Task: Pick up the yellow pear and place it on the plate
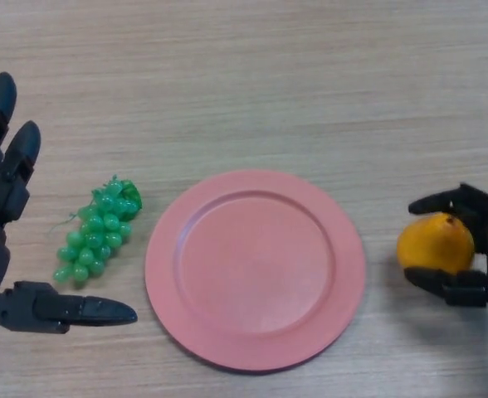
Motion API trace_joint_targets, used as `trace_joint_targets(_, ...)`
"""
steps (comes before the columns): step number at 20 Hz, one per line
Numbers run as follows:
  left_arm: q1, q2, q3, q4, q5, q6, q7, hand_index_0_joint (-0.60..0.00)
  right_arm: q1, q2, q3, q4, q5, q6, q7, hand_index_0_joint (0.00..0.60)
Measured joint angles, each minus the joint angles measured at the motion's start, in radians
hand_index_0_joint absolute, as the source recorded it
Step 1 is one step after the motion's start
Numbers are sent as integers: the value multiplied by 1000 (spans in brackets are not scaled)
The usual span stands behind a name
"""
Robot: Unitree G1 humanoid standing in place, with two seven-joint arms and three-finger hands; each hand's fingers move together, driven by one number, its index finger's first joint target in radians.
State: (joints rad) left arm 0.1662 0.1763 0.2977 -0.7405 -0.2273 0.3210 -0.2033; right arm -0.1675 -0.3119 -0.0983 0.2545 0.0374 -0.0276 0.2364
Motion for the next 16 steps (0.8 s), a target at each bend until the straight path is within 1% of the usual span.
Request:
trace_joint_targets(2,10,-2,3,-1,-8,-2,0,0,7,32,4,-201,148,240,9,600)
trace_joint_targets(3,17,-4,12,-4,-41,-2,0,0,2,40,28,-221,144,241,6,600)
trace_joint_targets(4,23,-5,26,-15,-38,-2,0,0,-9,53,65,-226,125,237,-2,600)
trace_joint_targets(5,26,-5,41,-25,-38,-2,0,0,-12,75,80,-235,125,240,-9,600)
trace_joint_targets(6,29,-5,58,-27,-38,-11,0,0,-27,100,119,-237,125,240,-21,600)
trace_joint_targets(7,35,-5,64,-30,-38,-13,0,0,-41,110,147,-235,117,239,-27,600)
trace_joint_targets(8,39,-6,66,-36,-38,-13,0,0,-57,118,196,-232,91,226,-35,600)
trace_joint_targets(9,41,-6,67,-38,-38,-13,0,0,-68,120,233,-222,91,214,-45,600)
trace_joint_targets(11,45,-6,68,-42,-39,-13,0,0,-88,124,325,-150,92,146,-96,600)
trace_joint_targets(12,47,-7,68,-48,-38,-13,0,0,-102,124,383,-63,85,76,-138,600)
trace_joint_targets(14,53,-7,67,-56,-38,-23,1,0,-115,124,436,32,7,61,-171,600)
trace_joint_targets(16,62,-7,64,-57,-33,-33,6,0,-123,124,451,73,9,60,-180,600)
